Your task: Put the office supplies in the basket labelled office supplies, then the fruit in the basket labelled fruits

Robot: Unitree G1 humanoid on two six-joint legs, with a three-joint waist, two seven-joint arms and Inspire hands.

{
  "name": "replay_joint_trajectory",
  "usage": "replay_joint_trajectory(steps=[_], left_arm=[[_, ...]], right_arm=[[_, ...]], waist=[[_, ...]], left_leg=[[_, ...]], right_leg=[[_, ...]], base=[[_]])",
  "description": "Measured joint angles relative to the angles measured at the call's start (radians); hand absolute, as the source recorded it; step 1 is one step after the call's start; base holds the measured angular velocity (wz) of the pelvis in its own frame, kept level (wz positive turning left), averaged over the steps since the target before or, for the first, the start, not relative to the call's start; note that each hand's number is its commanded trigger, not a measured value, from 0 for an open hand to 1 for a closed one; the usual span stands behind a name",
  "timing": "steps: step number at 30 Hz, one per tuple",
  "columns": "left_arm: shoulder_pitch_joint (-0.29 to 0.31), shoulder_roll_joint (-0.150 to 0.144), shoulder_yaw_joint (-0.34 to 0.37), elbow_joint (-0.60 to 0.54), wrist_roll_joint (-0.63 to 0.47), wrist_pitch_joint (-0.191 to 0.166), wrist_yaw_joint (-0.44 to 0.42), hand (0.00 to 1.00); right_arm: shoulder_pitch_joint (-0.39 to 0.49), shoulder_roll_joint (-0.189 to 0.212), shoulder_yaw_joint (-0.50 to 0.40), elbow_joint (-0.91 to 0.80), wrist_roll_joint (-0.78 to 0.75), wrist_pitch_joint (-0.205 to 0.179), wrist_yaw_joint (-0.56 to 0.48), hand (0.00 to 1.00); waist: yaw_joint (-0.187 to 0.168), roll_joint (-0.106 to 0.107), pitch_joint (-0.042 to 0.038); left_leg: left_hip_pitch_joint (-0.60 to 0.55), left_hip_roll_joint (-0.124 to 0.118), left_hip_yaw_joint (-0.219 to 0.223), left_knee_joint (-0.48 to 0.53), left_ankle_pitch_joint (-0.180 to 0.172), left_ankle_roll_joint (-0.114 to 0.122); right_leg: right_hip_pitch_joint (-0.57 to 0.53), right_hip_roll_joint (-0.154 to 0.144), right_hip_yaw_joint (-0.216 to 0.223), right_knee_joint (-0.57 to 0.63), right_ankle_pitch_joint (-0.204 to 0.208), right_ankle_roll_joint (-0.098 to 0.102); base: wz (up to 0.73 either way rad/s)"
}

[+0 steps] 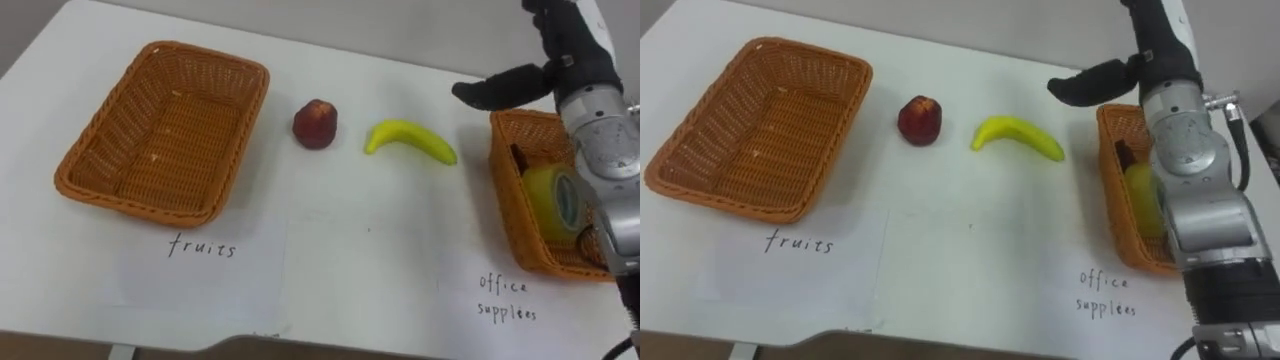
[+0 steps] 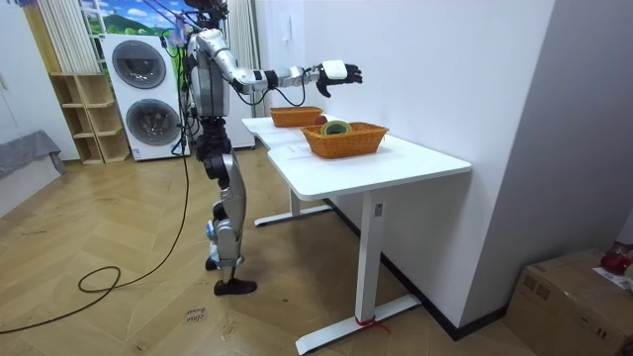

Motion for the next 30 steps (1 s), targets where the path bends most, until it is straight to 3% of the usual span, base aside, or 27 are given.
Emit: replay_joint_trajectory(steps=[7,14,21,30], left_arm=[[-0.038,0.02,-0.02,0.03,0.003,-0.022,-0.01,0.0],[-0.037,0.022,-0.021,0.031,0.001,-0.024,-0.011,0.0],[-0.037,0.042,-0.058,0.032,0.0,-0.022,-0.007,0.0],[-0.051,0.057,-0.089,0.062,-0.037,-0.021,-0.011,0.0]], right_arm=[[-0.004,-0.015,0.056,0.084,0.006,-0.023,0.036,0.0],[-0.024,-0.017,0.089,0.155,-0.059,-0.027,0.048,0.0],[-0.106,-0.018,0.207,0.244,-0.101,-0.028,0.053,0.0],[-0.14,-0.019,0.321,0.343,-0.141,-0.037,0.079,0.0]], waist=[[0.027,-0.025,0.0038],[0.054,-0.029,0.0043],[0.063,-0.043,0.0111],[0.094,-0.048,0.0109]], left_leg=[[-0.006,0.0,-0.005,-0.001,0.0,0.0],[-0.02,0.0,-0.02,0.0,0.0,0.0],[-0.038,-0.001,-0.028,0.01,0.001,-0.002],[-0.054,-0.003,-0.036,0.018,0.001,-0.002]], right_leg=[[0.0,0.0,-0.013,-0.015,0.0,0.0],[-0.013,0.0,-0.027,-0.016,0.001,-0.001],[-0.018,-0.004,-0.049,-0.016,0.001,-0.001],[-0.029,-0.006,-0.052,-0.015,0.003,-0.002]], base=[[0.02],[0.03],[0.07],[0.01]])
